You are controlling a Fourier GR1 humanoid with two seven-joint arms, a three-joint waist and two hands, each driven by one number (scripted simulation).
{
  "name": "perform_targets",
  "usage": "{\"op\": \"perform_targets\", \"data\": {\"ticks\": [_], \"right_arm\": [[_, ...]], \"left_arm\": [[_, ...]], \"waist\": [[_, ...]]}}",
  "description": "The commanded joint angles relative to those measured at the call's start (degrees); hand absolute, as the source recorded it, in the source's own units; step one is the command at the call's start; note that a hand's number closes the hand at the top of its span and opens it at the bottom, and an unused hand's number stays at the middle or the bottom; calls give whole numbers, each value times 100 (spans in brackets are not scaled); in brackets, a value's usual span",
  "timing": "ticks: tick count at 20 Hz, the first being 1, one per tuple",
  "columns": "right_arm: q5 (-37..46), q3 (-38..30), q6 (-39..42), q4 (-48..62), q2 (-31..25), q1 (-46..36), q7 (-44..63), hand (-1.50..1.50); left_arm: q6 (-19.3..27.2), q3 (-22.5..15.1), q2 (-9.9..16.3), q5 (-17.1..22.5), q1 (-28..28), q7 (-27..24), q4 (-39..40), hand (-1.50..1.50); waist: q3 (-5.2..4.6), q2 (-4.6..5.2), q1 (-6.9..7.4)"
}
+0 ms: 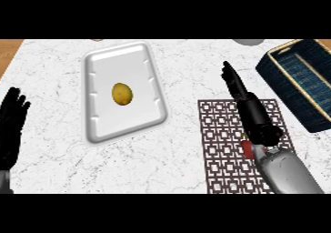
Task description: Pick the bell pepper from the placemat and place it in the basket
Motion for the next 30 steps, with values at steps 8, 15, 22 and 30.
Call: {"op": "perform_targets", "data": {"ticks": [8, 15, 22, 30], "right_arm": [[-142, 2, 3288, -303, -1751, -857, -1988, 150], [2198, 1160, 1259, -1086, -851, 569, -3128, -150], [2327, 807, 2091, -2699, -1763, 646, -184, -150], [3404, -152, 2921, -3384, -3020, -310, 2184, -150]], "left_arm": [[-542, -575, -97, 4, -583, 658, 413, 0], [-764, -480, -81, 73, -862, 930, 685, 0], [-897, -356, -176, -31, -753, 607, 956, 0], [-963, -225, -52, 88, -1015, 942, 1050, 0]], "waist": [[47, 24, 118], [34, -102, 71], [10, -146, -4], [-3, -167, -74]]}}
